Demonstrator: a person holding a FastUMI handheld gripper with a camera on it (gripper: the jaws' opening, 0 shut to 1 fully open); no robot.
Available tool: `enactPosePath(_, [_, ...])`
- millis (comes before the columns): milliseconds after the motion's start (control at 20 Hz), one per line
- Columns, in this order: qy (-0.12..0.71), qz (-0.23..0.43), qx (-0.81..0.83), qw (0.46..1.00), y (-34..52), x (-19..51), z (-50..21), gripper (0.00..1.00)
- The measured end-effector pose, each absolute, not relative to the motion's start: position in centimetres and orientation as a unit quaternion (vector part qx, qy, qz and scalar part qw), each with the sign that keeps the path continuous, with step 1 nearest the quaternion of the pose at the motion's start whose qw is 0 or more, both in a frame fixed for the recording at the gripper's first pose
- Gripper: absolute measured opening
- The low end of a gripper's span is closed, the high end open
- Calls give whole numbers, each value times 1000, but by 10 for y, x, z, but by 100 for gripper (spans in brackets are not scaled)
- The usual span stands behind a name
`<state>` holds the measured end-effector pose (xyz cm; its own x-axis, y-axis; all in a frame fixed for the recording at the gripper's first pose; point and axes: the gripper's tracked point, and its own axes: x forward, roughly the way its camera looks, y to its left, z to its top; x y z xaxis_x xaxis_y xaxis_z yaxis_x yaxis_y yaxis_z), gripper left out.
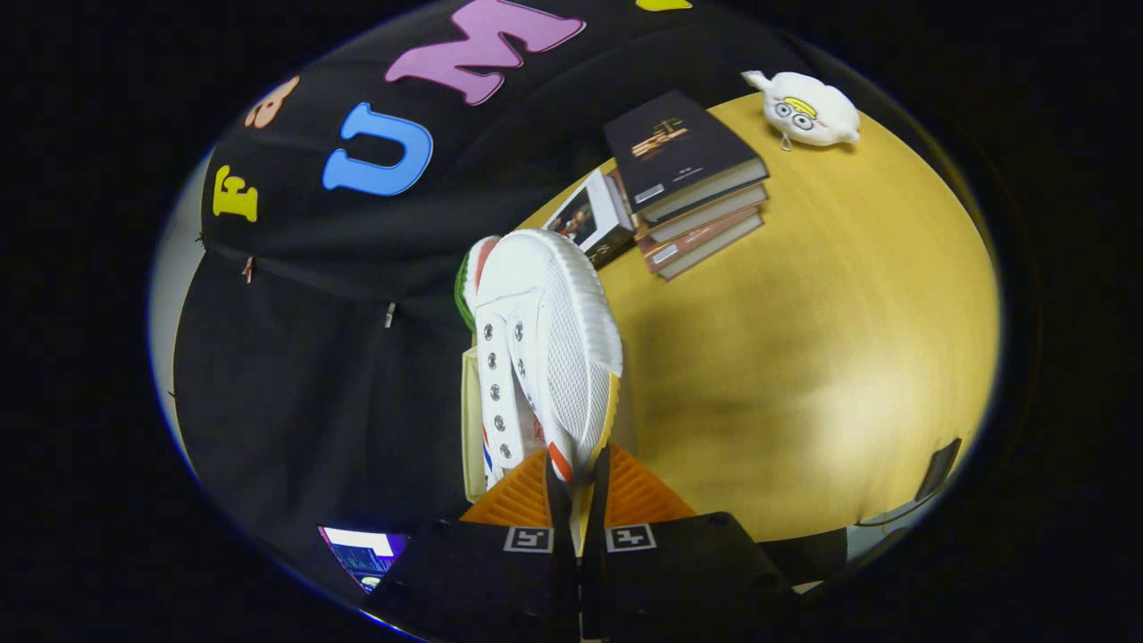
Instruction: Open the storage box then place both shoes into the box .Put the left shoe in first, then the right shoe, with the right side of both shoes facing outward in a uniform manner.
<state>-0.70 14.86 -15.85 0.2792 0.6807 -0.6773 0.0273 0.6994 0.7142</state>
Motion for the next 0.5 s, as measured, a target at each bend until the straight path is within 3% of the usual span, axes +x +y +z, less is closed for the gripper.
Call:
enactPosePath(300, [578, 215, 270, 739, 239, -11, -185, 7])
enactPosePath(400, [576, 223, 276, 737, 260, -11, -186, 18])
enactPosePath(500, [549, 222, 286, 753, 264, -8, -162, 72])
